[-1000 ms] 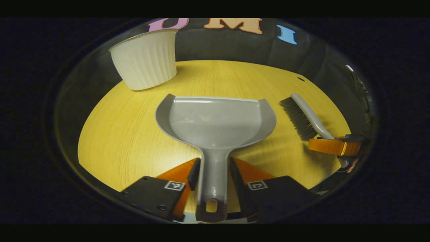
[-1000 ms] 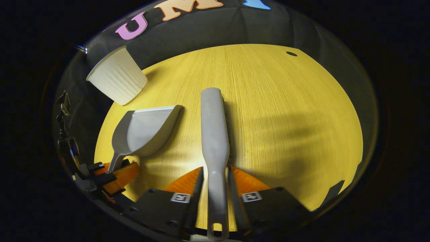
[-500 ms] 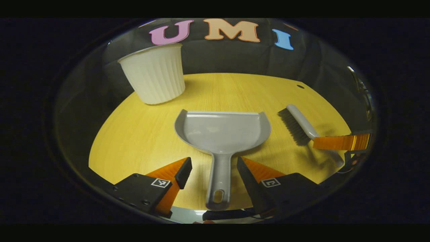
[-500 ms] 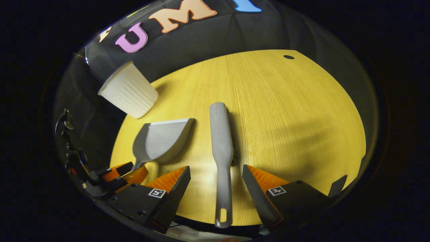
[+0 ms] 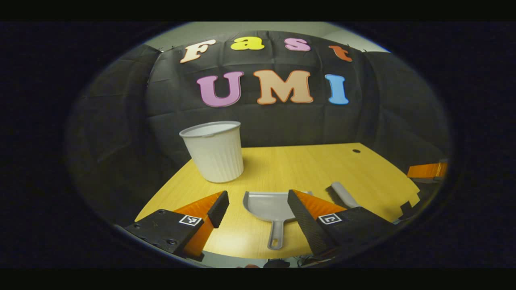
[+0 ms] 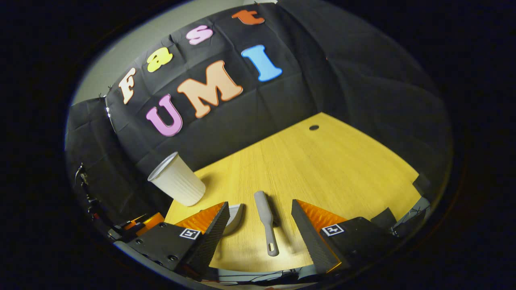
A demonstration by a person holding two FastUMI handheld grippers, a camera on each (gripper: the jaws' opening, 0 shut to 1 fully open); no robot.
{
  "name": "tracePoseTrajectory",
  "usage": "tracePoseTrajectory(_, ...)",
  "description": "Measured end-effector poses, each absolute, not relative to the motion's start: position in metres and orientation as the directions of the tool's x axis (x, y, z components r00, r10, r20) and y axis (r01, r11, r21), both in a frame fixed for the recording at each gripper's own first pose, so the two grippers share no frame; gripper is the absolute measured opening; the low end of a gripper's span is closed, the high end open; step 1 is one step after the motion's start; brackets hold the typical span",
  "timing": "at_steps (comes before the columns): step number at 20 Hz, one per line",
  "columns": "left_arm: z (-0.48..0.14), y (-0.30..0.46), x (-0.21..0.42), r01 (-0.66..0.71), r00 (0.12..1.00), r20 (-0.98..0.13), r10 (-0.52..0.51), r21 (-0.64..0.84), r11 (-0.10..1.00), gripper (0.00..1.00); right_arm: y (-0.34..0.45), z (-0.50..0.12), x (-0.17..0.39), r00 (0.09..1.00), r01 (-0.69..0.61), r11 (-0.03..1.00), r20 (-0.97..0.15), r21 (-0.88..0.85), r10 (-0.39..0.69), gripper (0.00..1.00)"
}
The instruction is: Pick up the small broom and dustpan from the desktop, sweep the trash into the dustpan with the broom, and then empty the trash into the garbage bin.
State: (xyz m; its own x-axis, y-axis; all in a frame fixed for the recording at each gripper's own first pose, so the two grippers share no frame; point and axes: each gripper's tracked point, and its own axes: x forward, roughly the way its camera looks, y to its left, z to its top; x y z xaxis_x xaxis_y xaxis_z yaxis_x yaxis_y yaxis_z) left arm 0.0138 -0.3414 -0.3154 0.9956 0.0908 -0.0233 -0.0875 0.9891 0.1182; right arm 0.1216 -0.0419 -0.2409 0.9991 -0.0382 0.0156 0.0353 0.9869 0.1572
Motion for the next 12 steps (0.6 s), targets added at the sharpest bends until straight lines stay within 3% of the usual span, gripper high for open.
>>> tracePoseTrajectory(7, -0.265, -0.369, -0.031, -0.088, 0.987, 0.147, 0.071, 0.116, 0.989, 0.90, -0.020, -0.228, 0.103, 0.998, -0.033, 0.993, 0.051, 0.117, 0.027, 0.92)
tracePoseTrajectory(8, -0.267, -0.374, -0.030, -0.093, 0.986, 0.150, 0.073, 0.126, 0.988, 0.96, -0.019, -0.227, 0.105, 0.998, -0.038, 0.993, 0.049, 0.113, 0.033, 0.92)
tracePoseTrajectory(10, -0.269, -0.376, -0.028, -0.098, 0.986, 0.143, 0.080, 0.124, 0.987, 0.88, -0.019, -0.225, 0.105, 0.998, -0.045, 0.994, 0.052, 0.104, 0.040, 0.92)
tracePoseTrajectory(11, -0.271, -0.375, -0.026, -0.098, 0.988, 0.133, 0.083, 0.117, 0.988, 0.92, -0.019, -0.223, 0.106, 0.998, -0.049, 0.994, 0.055, 0.101, 0.043, 0.92)
tracePoseTrajectory(12, -0.270, -0.371, -0.023, -0.100, 0.989, 0.124, 0.086, 0.109, 0.989, 0.88, -0.019, -0.221, 0.108, 0.997, -0.051, 0.994, 0.056, 0.099, 0.046, 0.92)
